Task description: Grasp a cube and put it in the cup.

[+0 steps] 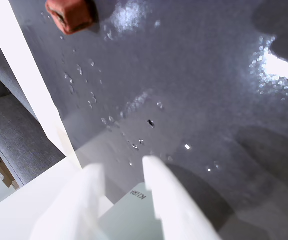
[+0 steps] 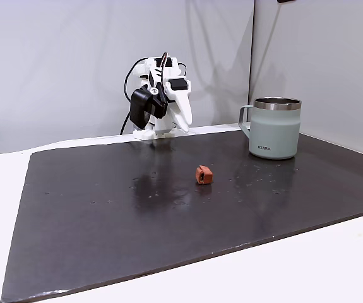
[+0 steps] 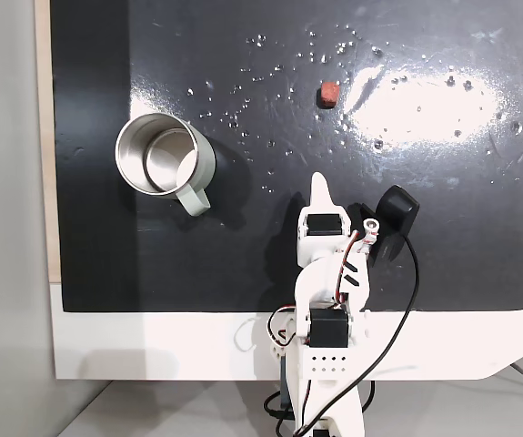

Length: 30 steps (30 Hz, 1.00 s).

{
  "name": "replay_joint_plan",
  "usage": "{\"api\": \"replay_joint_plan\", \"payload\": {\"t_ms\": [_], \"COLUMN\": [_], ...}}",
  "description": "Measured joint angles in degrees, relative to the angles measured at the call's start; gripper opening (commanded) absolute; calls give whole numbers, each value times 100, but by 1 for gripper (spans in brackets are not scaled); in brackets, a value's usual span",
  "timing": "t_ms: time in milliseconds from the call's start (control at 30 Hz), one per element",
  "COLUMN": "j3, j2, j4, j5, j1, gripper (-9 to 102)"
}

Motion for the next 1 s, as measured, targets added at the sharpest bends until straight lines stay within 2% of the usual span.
{"api": "replay_joint_plan", "payload": {"t_ms": [567, 767, 1000], "j3": [0, -9, -1037], "j2": [0, 0, -352], "j4": [0, 79, 536], "j5": [88, -229, -483], "j1": [9, 185, 202], "gripper": [0, 0, 0]}}
